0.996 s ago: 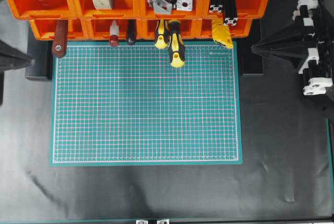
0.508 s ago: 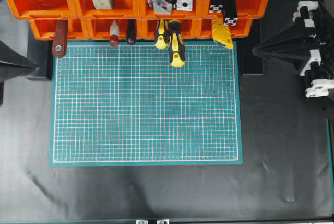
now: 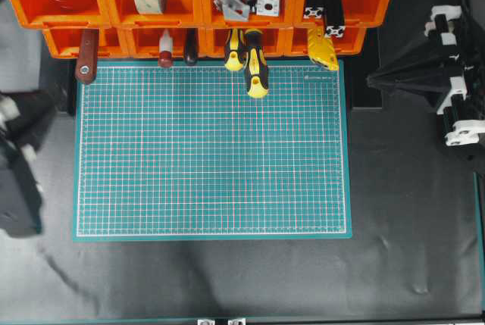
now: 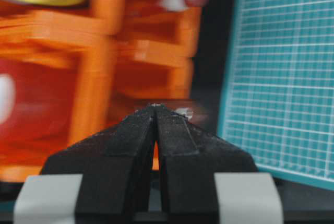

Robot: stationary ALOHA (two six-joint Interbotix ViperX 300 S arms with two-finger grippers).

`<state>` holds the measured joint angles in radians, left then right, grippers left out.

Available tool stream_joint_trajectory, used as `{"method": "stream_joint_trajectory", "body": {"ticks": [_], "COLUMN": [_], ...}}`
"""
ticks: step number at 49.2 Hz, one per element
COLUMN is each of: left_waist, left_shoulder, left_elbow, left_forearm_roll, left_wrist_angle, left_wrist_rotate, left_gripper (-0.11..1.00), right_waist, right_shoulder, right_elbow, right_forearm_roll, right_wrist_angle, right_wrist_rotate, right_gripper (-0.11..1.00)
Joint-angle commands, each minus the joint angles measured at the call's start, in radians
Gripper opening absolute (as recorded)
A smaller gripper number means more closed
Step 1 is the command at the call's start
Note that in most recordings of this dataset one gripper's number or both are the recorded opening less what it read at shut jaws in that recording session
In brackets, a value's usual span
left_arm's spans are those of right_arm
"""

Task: Pick scraper from container rack with left arm.
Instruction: 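Move the left gripper to the brown scraper handle hanging on the rack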

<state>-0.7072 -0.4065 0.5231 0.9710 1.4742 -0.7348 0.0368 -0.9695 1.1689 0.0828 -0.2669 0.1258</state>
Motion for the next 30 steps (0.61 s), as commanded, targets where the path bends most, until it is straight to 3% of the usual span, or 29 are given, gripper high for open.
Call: {"method": "stream_joint_trajectory", "body": {"ticks": [1, 10, 19, 23, 30], "left_waist": [0.0, 0.005, 0.017, 0.023, 0.066], "left_shoulder": [0.014, 0.015, 0.006, 0.003, 0.009], "left_elbow": [0.02, 0.035, 0.052, 0.077, 0.132], "left_forearm_roll": [0.014, 0.012, 0.012, 0.012, 0.011], "left_wrist_angle": [0.002, 0.031, -0.012, -0.069, -0.169], "left_wrist_rotate": [-0.02, -0.031, -0.025, -0.031, -0.038], "left_gripper": [0.0, 0.0, 0.04, 0.22, 0.64], "right_waist": [0.002, 0.002, 0.002, 0.002, 0.002], "right_shoulder": [0.003, 0.002, 0.002, 0.0, 0.002], "right_elbow": [-0.034, -0.034, -0.032, -0.032, -0.032], "right_forearm_roll": [0.003, 0.003, 0.003, 0.003, 0.003], "right_wrist_angle": [0.005, 0.021, 0.031, 0.032, 0.031], "right_wrist_rotate": [0.002, 0.002, 0.0, 0.0, 0.0], "right_gripper": [0.01, 0.01, 0.01, 0.01, 0.01]}}
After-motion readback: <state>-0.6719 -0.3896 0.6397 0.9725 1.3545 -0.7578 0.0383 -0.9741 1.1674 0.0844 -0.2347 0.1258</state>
